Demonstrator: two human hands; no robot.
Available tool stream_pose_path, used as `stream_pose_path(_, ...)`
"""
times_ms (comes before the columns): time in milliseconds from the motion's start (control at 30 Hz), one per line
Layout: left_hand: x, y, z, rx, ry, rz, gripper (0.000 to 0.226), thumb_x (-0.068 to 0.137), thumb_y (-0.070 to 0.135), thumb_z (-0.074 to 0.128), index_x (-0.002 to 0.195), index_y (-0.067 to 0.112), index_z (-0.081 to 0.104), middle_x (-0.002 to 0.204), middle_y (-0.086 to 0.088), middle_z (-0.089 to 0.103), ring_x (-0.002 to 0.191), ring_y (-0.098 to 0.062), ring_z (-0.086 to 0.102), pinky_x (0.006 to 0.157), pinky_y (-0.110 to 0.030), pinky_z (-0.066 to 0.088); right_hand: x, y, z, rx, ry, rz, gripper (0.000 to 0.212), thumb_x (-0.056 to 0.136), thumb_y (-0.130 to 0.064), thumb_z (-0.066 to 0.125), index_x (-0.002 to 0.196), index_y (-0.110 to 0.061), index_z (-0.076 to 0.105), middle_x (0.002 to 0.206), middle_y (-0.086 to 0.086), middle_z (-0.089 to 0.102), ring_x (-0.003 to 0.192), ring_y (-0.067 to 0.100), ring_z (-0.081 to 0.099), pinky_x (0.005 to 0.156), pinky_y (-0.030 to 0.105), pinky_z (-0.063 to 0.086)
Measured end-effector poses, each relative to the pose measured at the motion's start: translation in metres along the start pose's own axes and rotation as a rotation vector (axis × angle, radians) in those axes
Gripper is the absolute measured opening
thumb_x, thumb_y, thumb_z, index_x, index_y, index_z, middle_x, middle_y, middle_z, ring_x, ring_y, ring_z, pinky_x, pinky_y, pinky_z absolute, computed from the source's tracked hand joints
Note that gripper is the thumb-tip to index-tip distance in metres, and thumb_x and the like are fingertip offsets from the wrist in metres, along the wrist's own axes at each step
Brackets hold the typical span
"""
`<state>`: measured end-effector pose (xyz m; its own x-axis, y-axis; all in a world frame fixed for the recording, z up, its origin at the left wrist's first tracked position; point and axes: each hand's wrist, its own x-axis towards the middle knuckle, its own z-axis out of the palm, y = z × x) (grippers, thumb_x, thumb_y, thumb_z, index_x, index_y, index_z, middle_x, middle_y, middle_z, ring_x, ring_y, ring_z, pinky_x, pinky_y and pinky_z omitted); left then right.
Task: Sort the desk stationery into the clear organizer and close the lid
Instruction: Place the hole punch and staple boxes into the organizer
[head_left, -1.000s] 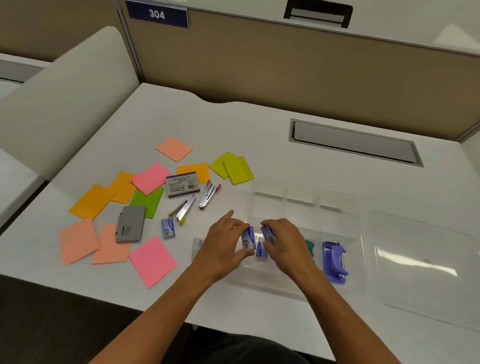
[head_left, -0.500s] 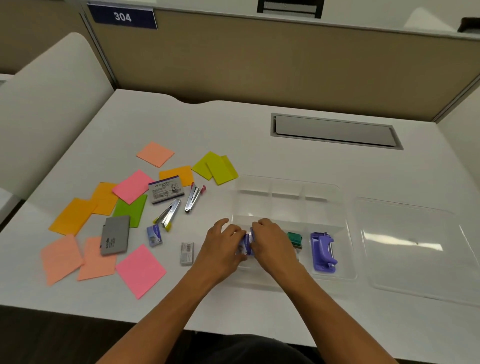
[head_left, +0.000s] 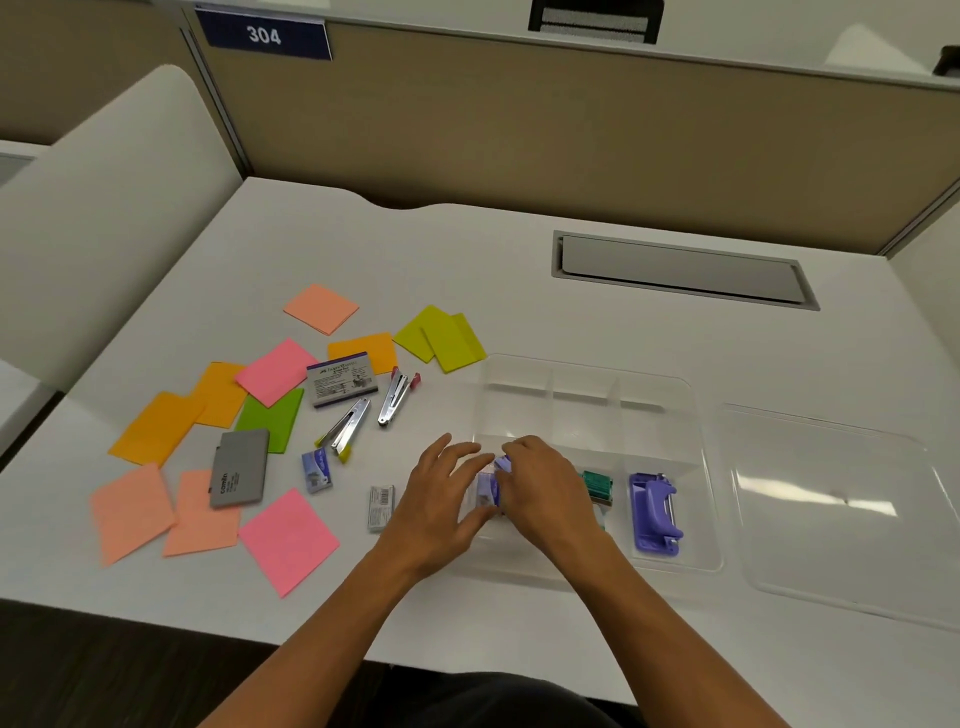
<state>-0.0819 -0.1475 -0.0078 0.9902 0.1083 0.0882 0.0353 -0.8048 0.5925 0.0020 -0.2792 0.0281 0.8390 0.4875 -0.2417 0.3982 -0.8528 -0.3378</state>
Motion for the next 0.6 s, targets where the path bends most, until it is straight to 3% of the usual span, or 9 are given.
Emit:
stream_pose_path(167,-0.012,-0.013,-0.016,-0.055,0.089,-0.045,0.057,0.088,0.049,0.057,0.138,0.025,0.045,0.148,0.003,0.040,0.144,-0.016,0.020,0.115,-0.037,0.023,-0.005,-0.014,-0.001,0.189,0.139,-0.202,0.043,0.097,-0.036,0.053,0.137,-0.021,0.051,0.143,-0.001,0.050,0.127,0.017,0.049,0.105,0.031,0.039)
stream_pose_path(300,-0.021,-0.030,-0.030,-0.032,0.119,-0.117,0.057,0.088,0.044,0.060,0.139,0.025,0.044,0.149,0.003,0.039,0.145,-0.017,0.019,0.115,-0.038,0.023,-0.005,-0.034,0.001,0.203,0.138,-0.319,0.051,0.097,-0.035,0.054,0.144,-0.022,0.042,0.148,-0.001,0.044,0.133,0.016,0.043,0.108,0.030,0.036)
stream_pose_path(467,-0.032,-0.056,-0.046,-0.058,0.148,-0.247,0.055,0.088,0.035,0.064,0.138,0.024,0.045,0.148,0.000,0.038,0.142,-0.019,0.025,0.111,-0.040,0.028,-0.005,-0.062,0.019,0.160,0.001,-0.383,0.080,0.096,-0.040,0.055,0.156,-0.021,0.005,0.164,0.000,0.009,0.149,0.017,0.013,0.115,0.031,0.020)
stream_pose_path(600,-0.042,-0.076,-0.058,-0.054,0.169,-0.303,0.053,0.088,0.028,0.065,0.137,0.024,0.046,0.147,0.000,0.037,0.139,-0.020,0.029,0.108,-0.033,0.030,-0.007,-0.083,0.041,0.061,-0.098,-0.443,0.094,0.094,-0.038,0.058,0.153,-0.019,-0.012,0.163,0.001,-0.013,0.150,0.018,-0.008,0.116,0.038,0.024)
